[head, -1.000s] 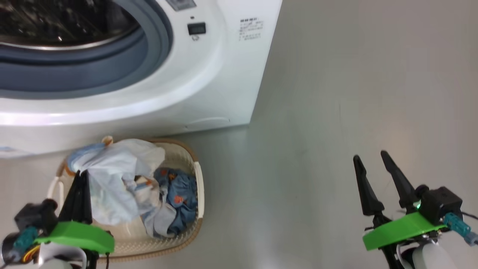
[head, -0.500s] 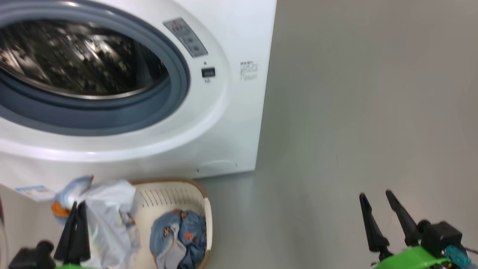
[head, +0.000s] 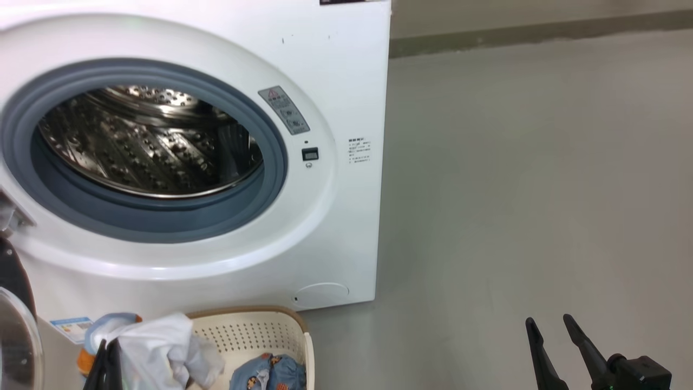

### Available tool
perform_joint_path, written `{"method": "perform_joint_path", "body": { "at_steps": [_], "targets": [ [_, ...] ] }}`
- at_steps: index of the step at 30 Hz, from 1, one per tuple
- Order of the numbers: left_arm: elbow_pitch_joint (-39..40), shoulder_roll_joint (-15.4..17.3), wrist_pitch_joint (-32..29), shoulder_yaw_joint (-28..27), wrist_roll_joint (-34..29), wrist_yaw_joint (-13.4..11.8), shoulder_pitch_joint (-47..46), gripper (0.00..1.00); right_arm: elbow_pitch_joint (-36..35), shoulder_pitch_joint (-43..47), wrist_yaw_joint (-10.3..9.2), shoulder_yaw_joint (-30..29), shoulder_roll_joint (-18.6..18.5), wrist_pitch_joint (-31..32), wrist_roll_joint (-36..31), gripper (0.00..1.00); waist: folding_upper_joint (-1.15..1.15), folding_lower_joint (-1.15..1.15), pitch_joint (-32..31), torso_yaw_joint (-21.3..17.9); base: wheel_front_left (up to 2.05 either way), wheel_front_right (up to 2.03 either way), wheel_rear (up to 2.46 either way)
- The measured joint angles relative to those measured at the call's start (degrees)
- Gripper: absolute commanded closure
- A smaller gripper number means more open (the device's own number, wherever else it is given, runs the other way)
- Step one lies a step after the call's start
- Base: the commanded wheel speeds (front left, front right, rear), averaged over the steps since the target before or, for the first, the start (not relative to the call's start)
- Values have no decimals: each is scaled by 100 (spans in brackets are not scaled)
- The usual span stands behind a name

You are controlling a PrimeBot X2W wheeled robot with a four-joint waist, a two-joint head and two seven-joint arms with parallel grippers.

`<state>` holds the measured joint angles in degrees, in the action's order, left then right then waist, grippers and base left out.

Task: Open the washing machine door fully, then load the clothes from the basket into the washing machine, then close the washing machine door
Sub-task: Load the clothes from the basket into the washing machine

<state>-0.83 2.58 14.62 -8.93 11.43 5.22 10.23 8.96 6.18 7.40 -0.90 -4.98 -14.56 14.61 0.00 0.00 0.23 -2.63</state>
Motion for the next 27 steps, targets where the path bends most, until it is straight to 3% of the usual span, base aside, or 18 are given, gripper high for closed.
{"method": "perform_joint_path", "body": {
  "at_steps": [20, 27],
  "targets": [
    [-196, -2, 0, 69, 250, -48, -10, 100, -26, 7, 0, -10, 0, 0, 0, 0, 0, 0, 118, 37, 0, 0, 0],
    [-647, -27, 0, 127, 283, 10, -850, 100, -37, -67, 0, 4, 10, 0, 9, 0, 0, 0, 462, 13, 0, 0, 0]
  ]
}}
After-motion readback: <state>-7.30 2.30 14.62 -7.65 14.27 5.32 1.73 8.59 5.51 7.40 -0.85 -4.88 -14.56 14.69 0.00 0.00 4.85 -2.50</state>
